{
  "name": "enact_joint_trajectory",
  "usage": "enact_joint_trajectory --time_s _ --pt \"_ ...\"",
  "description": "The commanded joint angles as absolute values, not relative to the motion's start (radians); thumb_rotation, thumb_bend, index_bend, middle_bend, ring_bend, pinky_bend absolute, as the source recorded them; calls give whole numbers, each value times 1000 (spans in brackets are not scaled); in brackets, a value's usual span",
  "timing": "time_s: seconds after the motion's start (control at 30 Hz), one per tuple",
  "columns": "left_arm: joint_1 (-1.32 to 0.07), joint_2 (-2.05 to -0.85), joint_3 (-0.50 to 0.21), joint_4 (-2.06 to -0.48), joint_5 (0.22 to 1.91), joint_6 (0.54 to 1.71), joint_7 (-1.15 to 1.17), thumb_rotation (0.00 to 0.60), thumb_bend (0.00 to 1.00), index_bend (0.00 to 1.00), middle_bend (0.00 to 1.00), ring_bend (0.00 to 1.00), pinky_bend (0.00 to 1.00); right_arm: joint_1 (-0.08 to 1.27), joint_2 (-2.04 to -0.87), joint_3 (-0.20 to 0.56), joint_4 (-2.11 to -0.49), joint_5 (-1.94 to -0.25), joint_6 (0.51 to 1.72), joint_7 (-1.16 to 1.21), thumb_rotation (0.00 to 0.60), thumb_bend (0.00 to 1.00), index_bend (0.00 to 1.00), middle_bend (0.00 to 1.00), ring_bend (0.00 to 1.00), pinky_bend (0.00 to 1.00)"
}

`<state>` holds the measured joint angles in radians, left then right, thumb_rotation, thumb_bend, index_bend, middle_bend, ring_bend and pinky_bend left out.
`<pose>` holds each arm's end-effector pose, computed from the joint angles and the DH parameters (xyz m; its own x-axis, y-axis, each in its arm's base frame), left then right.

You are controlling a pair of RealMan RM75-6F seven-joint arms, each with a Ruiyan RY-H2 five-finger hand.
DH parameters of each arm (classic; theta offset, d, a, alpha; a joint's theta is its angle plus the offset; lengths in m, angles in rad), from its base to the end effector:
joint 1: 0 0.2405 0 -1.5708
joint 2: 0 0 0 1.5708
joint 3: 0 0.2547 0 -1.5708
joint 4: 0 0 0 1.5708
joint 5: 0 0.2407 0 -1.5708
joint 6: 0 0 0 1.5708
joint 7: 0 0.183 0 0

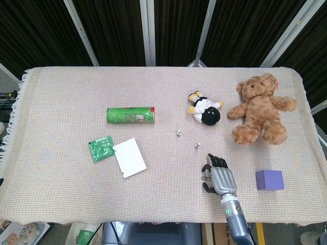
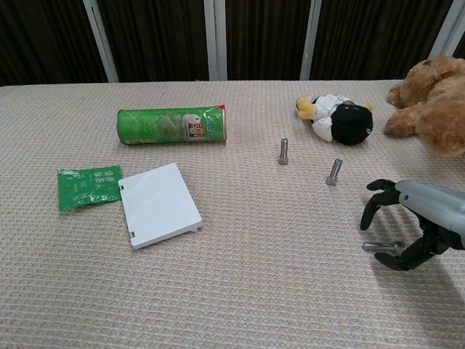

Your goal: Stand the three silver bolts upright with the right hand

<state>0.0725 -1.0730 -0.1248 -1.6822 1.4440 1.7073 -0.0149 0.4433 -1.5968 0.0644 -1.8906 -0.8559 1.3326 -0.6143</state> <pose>-0.3289 0.1821 0.1920 0.3815 -0.2313 0.8949 0.9212 0.1751 -0.3474 -0.1764 -0.2539 -0.0634 0.2192 -0.4136 0.8837 -0.9649 0.0422 0.2591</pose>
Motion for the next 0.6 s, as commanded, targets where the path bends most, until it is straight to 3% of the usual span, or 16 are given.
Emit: enact_joint_trajectory --time_s 0.03,0.6 --pt "72 -1073 -125 -1682 1445 1707 -14 600 123 203 44 0 172 443 -1599 68 -1888 -853 1331 -613 600 329 417 0 0 36" --pt "73 -1076 -126 -1684 1444 1710 -9 600 123 204 44 0 172 439 -1608 77 -1874 -853 1323 -607 600 329 520 0 0 36"
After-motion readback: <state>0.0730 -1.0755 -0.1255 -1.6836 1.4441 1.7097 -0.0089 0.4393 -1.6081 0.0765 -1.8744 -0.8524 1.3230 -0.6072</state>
